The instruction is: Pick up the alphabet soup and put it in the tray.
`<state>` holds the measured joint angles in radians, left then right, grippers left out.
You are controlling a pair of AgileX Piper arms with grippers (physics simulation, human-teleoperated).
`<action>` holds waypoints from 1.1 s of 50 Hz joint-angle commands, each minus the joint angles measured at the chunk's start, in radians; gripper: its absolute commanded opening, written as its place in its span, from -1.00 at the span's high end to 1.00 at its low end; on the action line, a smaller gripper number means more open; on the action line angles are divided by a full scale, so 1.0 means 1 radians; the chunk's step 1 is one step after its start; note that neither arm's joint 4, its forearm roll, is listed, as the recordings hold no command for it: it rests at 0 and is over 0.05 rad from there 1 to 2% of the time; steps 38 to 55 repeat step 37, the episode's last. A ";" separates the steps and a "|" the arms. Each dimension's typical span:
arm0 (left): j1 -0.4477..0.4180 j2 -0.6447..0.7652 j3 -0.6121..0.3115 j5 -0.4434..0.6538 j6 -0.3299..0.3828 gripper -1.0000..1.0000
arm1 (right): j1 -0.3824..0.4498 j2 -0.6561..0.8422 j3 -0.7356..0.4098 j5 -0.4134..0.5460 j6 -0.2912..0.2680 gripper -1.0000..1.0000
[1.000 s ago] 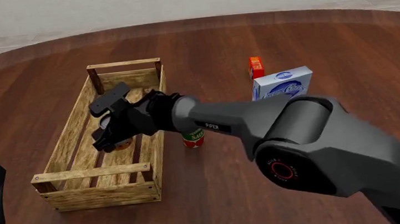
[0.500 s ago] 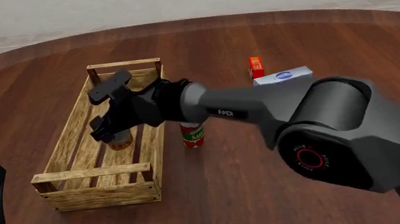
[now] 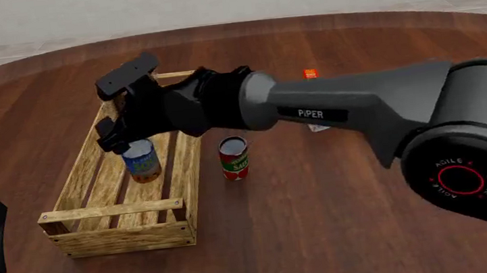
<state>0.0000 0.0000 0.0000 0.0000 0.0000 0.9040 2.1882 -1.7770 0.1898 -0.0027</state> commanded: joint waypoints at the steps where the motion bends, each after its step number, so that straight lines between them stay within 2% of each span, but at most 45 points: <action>1: 0.000 0.000 0.000 0.000 0.000 -1.00 | 0.009 -0.120 0.094 -0.043 0.009 -1.00; 13: 0.000 0.000 0.000 0.000 0.000 -1.00 | 0.003 -0.305 0.301 -0.160 0.019 -1.00; 35: 0.000 0.000 0.000 0.000 0.000 -1.00 | -0.020 -0.609 0.563 -0.260 0.049 -1.00; 55: 0.000 0.000 0.000 0.000 0.000 -1.00 | -0.024 -0.622 0.576 -0.267 0.046 -1.00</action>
